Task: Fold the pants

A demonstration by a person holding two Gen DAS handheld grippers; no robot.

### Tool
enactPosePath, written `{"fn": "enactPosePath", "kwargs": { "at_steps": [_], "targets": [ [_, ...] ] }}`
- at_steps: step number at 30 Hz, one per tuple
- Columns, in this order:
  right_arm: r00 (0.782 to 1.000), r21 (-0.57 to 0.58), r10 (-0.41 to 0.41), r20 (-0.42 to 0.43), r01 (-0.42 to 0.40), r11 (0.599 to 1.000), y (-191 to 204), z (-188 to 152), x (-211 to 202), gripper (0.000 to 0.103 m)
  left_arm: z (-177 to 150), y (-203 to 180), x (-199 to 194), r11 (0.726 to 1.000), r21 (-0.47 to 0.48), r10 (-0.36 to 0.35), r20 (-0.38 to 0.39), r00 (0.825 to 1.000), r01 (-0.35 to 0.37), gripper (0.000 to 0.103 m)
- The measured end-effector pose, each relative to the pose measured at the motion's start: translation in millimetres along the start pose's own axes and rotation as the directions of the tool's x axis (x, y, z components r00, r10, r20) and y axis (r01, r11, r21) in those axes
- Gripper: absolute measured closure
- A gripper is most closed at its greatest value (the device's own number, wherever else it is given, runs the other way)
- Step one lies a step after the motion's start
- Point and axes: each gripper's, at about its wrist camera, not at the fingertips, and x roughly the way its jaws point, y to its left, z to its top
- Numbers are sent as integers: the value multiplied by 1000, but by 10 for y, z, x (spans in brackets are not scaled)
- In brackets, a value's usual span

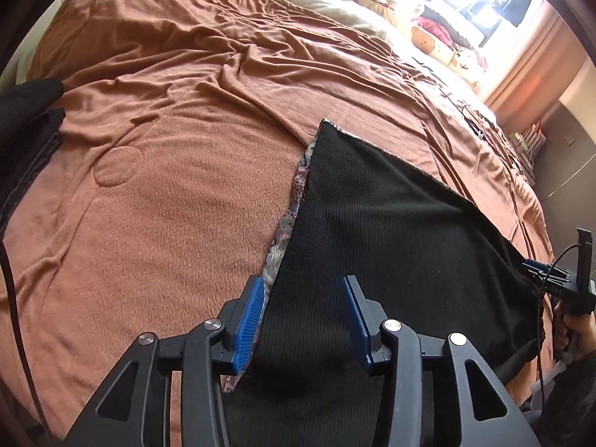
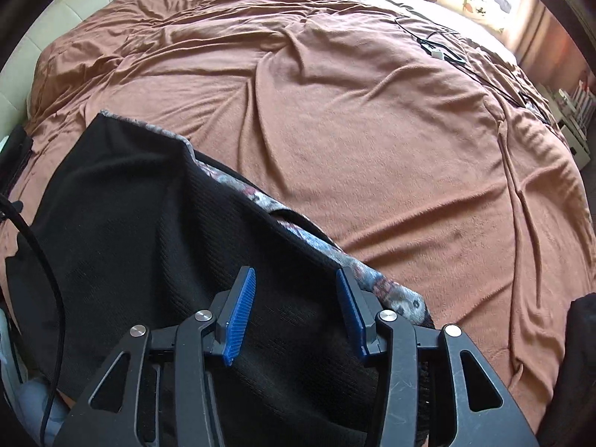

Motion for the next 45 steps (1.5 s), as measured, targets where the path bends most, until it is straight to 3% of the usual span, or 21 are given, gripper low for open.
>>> {"fn": "enactPosePath", "kwargs": {
  "at_steps": [6,12,20,23,29,35,44,45],
  "targets": [
    [999,-5,-28,-41,28,1000,-124,-124,170,58,-242,13,-103,1000,-9,17,-11,1000,-17,57],
    [999,7,-46,-19,46,999,-142,-128,234,58,-479,75,-167,999,-37,26,-16,1000,-27,57],
    [991,45,-131,1,131,990,-189,-79,419,59,-720,237,-294,994,-107,26,-7,1000,-26,57],
    [977,85,-214,21,211,974,-235,-55,400,59,-789,288,-395,989,-148,9,19,1000,-6,57],
    [985,164,-160,59,149,975,-367,-140,162,58,-910,269,-532,977,-195,-80,58,995,90,57],
    [991,194,-89,97,69,979,-387,-349,-86,57,-1063,156,-394,960,-225,-166,22,986,167,57],
    [993,206,-47,112,23,978,-446,-848,-409,57,-1068,93,-208,941,-271,-200,31,979,201,57],
    [993,216,-41,113,16,976,-459,-912,-449,57,-1072,89,-197,939,-276,-202,33,979,204,62]
  ]
}}
